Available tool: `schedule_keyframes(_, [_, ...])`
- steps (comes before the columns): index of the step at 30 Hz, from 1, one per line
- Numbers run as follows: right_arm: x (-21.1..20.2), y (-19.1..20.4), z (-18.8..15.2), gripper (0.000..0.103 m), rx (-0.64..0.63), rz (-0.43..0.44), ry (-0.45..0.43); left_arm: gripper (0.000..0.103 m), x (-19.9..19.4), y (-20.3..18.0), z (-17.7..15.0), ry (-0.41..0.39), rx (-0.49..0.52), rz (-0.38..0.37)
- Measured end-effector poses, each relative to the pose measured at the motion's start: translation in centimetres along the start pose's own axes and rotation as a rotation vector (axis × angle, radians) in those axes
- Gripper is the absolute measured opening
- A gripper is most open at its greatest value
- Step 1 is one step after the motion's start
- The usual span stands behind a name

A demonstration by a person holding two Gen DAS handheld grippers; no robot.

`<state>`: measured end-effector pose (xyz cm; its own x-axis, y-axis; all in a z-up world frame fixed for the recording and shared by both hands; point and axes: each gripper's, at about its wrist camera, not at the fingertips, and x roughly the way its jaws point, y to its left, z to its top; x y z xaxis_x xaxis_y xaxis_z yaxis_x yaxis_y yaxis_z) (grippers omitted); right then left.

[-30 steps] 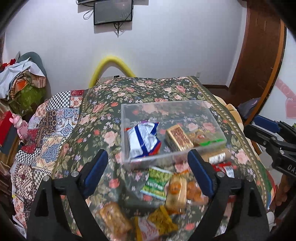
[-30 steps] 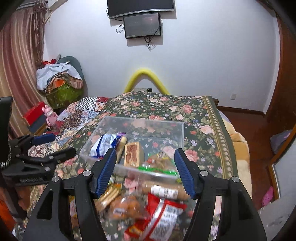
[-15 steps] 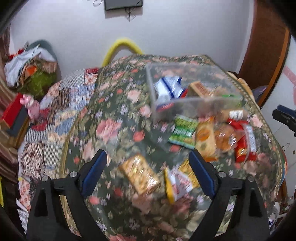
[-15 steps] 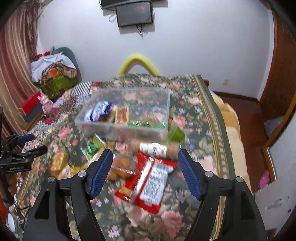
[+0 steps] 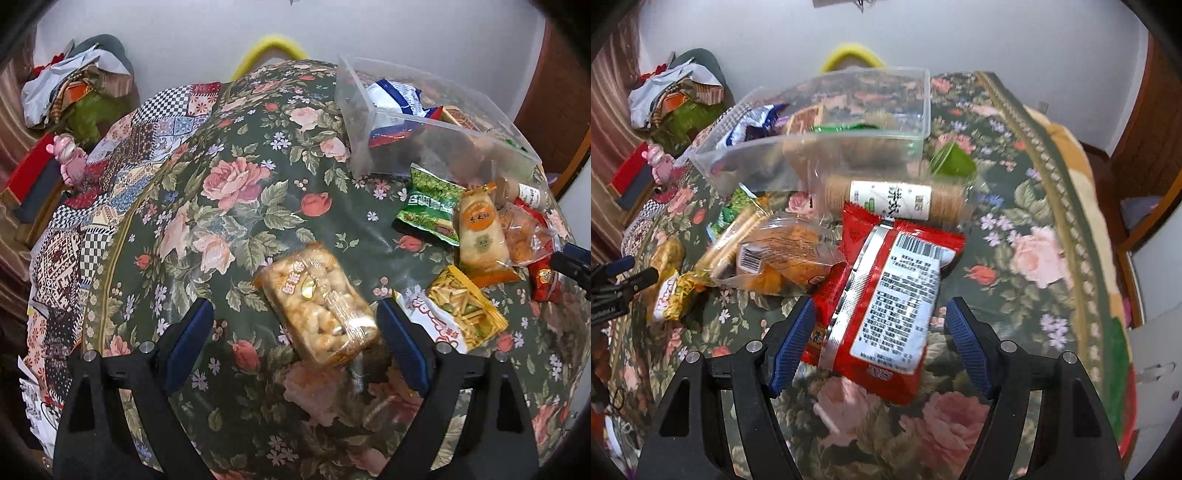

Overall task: Organize snacks
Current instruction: 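Grasp the clear peanut bag with the left gripper while the right grasps the red wafer pack, then carry the peanut bag and red wafer pack over the box and release both inside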

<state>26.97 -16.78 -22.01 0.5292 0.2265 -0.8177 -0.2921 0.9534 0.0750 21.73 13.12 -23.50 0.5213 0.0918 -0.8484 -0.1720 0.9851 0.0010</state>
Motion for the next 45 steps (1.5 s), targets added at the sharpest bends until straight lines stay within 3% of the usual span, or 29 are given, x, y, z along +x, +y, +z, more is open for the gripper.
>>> schedule_keyframes(7, [1.9, 0.0, 0.2, 0.078, 0.021, 0.004, 0.015, 0.087, 1.7, -0.2, 0.2, 0.007, -0.004, 0.003])
schedule_keyframes(13, [2.4, -0.3, 0.1, 0.078, 0.027, 0.002, 0.002, 0.057, 3.7, -0.2, 0.0, 0.046, -0.014, -0.014])
schedule_keyframes(16, [2.3, -0.5, 0.2, 0.070, 0.035, -0.001, -0.009, 0.045, 3.6, -0.9, 0.0, 0.027, 0.015, -0.032])
schedule_keyframes(29, [0.6, -1.8, -0.8, 0.066, 0.065, 0.009, -0.027, 0.044, 0.7, -1.1, 0.4, -0.025, 0.035, -0.005])
schedule_keyframes(38, [-4.0, -2.4, 0.4, 0.066, 0.050, -0.021, -0.136, 0.044, -3.6, -2.5, 2.0, -0.112, 0.049, -0.031])
schedule_keyframes(45, [-6.8, -2.3, 2.8, 0.066, 0.045, 0.011, -0.224, 0.044, -5.9, -4.8, 4.3, -0.176, 0.064, -0.069])
